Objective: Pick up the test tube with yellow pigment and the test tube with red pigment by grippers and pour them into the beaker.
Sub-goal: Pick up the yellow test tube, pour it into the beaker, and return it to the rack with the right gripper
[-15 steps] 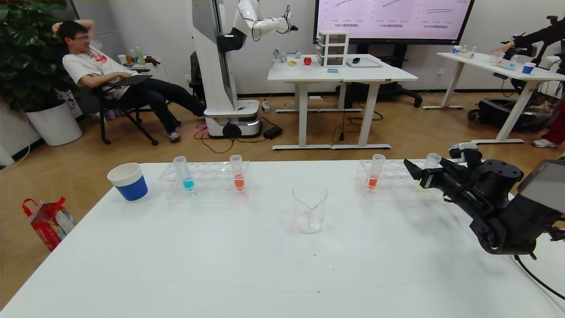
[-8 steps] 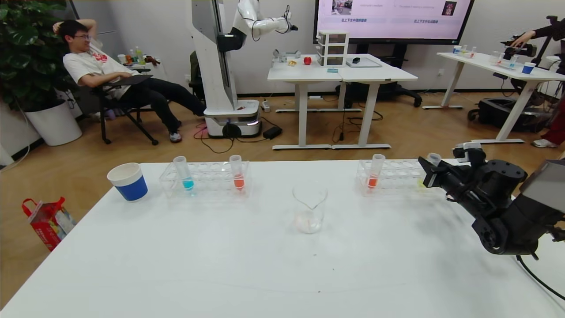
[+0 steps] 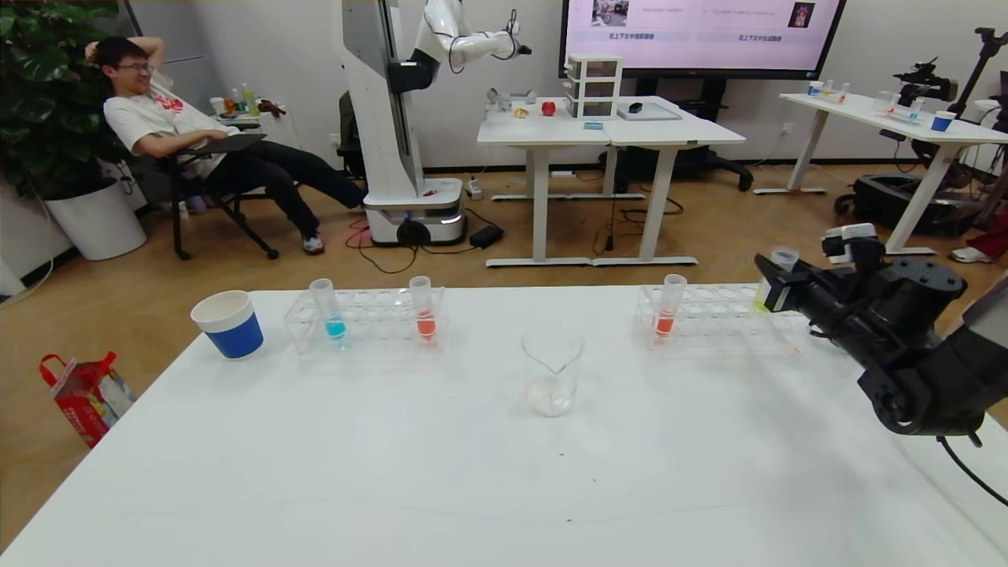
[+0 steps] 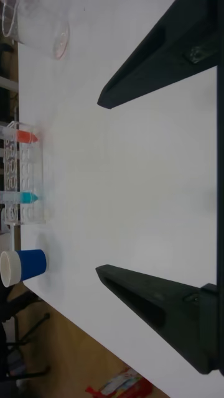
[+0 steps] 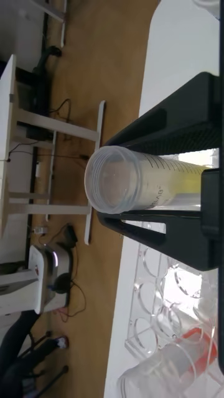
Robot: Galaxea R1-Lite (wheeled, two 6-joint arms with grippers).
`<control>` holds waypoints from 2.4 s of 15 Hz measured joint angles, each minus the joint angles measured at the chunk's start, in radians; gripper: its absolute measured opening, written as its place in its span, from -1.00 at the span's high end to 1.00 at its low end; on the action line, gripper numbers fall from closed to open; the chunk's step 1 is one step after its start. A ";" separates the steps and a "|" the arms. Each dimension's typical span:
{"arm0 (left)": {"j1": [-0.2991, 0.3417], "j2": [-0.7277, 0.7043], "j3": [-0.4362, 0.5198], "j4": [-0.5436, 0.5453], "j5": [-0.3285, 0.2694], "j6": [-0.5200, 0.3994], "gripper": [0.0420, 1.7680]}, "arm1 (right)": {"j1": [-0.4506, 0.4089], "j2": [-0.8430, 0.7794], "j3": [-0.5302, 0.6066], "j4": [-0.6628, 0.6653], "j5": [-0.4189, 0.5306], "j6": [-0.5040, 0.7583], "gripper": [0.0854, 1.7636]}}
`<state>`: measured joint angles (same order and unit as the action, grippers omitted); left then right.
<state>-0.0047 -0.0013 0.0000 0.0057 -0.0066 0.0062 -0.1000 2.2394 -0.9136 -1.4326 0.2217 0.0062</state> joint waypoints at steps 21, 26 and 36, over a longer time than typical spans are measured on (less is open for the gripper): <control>0.000 0.000 0.000 0.000 0.001 0.000 -0.98 | 0.368 -0.145 -0.206 0.190 0.320 -0.414 0.50; 0.000 0.000 0.000 0.000 0.000 0.000 -0.98 | 0.432 -0.101 -0.184 0.177 0.412 -0.657 0.50; 0.000 0.000 0.000 0.000 0.000 0.000 -0.98 | 0.460 -0.029 -0.194 0.160 0.541 -0.999 0.50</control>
<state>-0.0047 -0.0013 0.0000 0.0062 -0.0062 0.0066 0.3602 2.2106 -1.1079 -1.2730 0.7626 -0.9928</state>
